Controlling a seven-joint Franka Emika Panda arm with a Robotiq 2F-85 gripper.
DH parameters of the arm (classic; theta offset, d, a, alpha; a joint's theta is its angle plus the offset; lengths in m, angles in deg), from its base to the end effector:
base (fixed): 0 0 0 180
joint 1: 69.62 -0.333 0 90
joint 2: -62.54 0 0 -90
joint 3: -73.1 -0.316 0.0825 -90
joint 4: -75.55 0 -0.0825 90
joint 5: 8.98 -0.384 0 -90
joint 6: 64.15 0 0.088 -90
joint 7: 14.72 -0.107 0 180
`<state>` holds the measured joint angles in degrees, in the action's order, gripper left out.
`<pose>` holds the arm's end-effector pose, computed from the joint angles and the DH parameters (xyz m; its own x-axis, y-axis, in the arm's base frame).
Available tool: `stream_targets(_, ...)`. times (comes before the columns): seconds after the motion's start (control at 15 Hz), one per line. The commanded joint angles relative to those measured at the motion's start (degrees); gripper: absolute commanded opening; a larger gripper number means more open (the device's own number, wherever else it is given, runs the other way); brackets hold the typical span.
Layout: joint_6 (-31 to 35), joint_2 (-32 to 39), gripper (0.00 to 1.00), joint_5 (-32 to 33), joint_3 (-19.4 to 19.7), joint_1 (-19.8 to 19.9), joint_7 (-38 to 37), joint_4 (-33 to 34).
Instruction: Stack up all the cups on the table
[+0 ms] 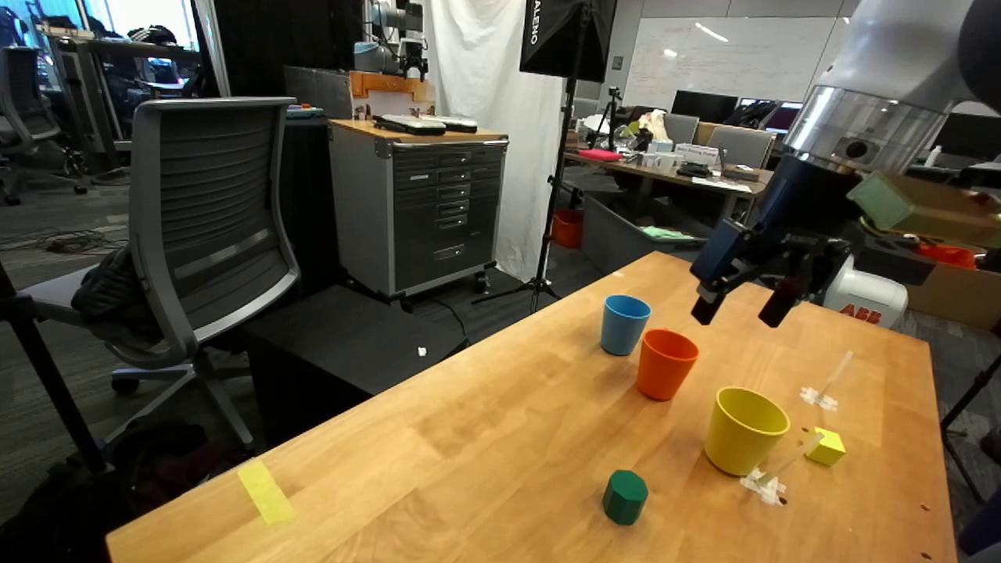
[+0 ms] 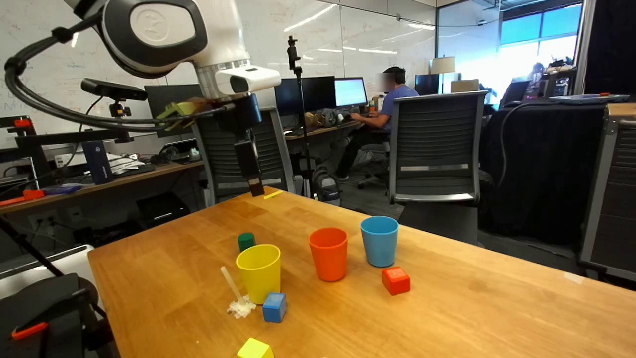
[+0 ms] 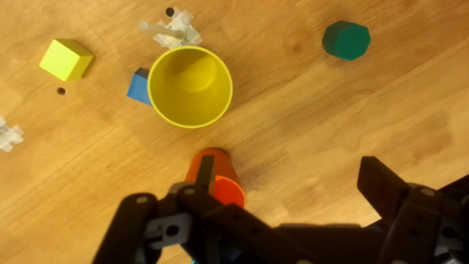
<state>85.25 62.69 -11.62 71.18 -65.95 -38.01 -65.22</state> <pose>0.4920 -0.0160 0.3098 0.8801 -0.4585 0.1234 -0.4510 -0.8885 -0.0848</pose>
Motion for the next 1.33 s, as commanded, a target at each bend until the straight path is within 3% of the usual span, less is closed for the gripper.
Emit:
stream_targets(0.0, 5.5, 3.2, 1.0, 0.3, 1.0, -1.3, -0.2, 0.1)
stream_targets(0.33, 10.4, 7.2, 1.0, 2.5, 2.3, -2.6, -1.6, -1.0)
stream_targets(1.27, 11.2, 11.0, 1.0, 8.2, 6.9, -5.4, -3.3, -2.7)
